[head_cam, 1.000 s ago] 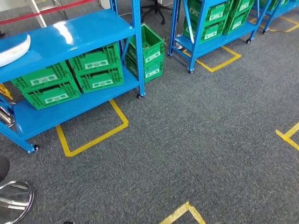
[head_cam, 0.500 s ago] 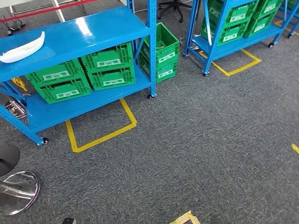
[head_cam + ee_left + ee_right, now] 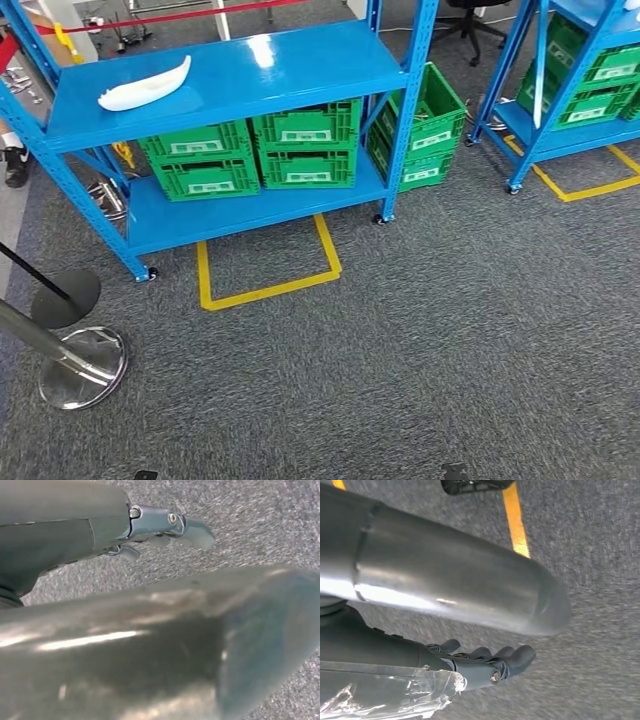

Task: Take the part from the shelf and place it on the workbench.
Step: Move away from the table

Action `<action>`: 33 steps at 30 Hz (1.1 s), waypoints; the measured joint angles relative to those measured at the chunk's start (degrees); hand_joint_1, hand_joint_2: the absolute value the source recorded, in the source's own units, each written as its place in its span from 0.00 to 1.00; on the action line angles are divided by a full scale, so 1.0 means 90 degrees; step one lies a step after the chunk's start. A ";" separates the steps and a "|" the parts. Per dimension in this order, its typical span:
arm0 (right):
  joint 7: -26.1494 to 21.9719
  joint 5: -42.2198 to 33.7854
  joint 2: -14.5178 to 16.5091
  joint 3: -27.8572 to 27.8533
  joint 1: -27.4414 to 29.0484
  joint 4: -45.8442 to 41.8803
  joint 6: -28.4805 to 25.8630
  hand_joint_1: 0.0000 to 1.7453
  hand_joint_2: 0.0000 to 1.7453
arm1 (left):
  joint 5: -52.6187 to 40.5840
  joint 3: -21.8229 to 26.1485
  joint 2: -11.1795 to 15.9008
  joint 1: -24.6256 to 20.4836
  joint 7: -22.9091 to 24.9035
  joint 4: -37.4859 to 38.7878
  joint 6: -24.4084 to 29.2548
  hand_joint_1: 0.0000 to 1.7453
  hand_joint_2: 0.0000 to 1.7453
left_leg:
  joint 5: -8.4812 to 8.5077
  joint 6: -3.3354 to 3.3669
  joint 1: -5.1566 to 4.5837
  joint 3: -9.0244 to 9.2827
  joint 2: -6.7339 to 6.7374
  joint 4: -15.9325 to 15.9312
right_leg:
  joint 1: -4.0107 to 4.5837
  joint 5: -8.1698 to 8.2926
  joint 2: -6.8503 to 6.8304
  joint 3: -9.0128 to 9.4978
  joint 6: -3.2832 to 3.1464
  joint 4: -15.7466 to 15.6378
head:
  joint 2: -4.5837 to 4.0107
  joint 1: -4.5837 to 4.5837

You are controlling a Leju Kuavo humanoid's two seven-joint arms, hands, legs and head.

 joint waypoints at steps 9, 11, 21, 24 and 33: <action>-0.0130 -0.0120 -0.0010 -0.0016 0.0012 -0.0007 0.0189 0.00 0.00 | -0.0013 0.0077 -0.0013 0.0005 -0.0082 0.0000 -0.0225 0.00 0.00 | -0.0506 -0.0216 0.0016 -0.1229 0.0674 0.1907 | 0.0033 -0.0330 -0.0486 0.0325 -0.0240 -0.0119 | 0.0000 -0.0120; -0.0148 -0.0148 -0.0010 -0.0019 0.0018 -0.0007 0.0220 0.00 0.00 | -0.0014 0.0095 -0.0013 0.0040 -0.0093 0.0000 -0.0219 0.00 0.00 | -0.0076 -0.0169 0.0004 -0.1222 0.0677 0.1651 | 0.0040 -0.0446 -0.0548 0.0459 -0.0230 -0.0126 | 0.0000 -0.0120; -0.0169 -0.0135 -0.0005 -0.0026 -0.0052 -0.0009 0.0180 0.00 0.00 | -0.0031 0.0154 -0.0018 0.0099 -0.0103 0.0000 -0.0191 0.00 0.00 | 0.0116 0.0193 -0.0048 0.0021 0.0697 -0.0203 | 0.0061 -0.0414 -0.0582 0.0358 0.0067 0.0792 | 0.0000 -0.0092; -0.0179 -0.0127 -0.0005 -0.0029 0.0001 -0.0007 0.0177 0.00 0.00 | -0.0044 0.0163 -0.0025 0.0104 -0.0103 0.0000 -0.0191 0.00 0.00 | -0.0202 0.0222 -0.0043 0.0387 0.0644 -0.0215 | 0.0058 -0.1056 -0.0565 -0.0493 0.0103 0.1554 | 0.0000 -0.0066; -0.0219 -0.0102 -0.0011 -0.0058 0.0080 0.0025 0.0160 0.00 0.00 | -0.0069 0.0259 -0.0030 0.0113 -0.0113 0.0005 -0.0155 0.00 0.00 | -0.0947 -0.0060 0.0004 0.1312 0.0557 -0.0002 | 0.0064 0.0468 -0.0570 -0.0887 -0.0118 0.0348 | 0.0000 -0.0048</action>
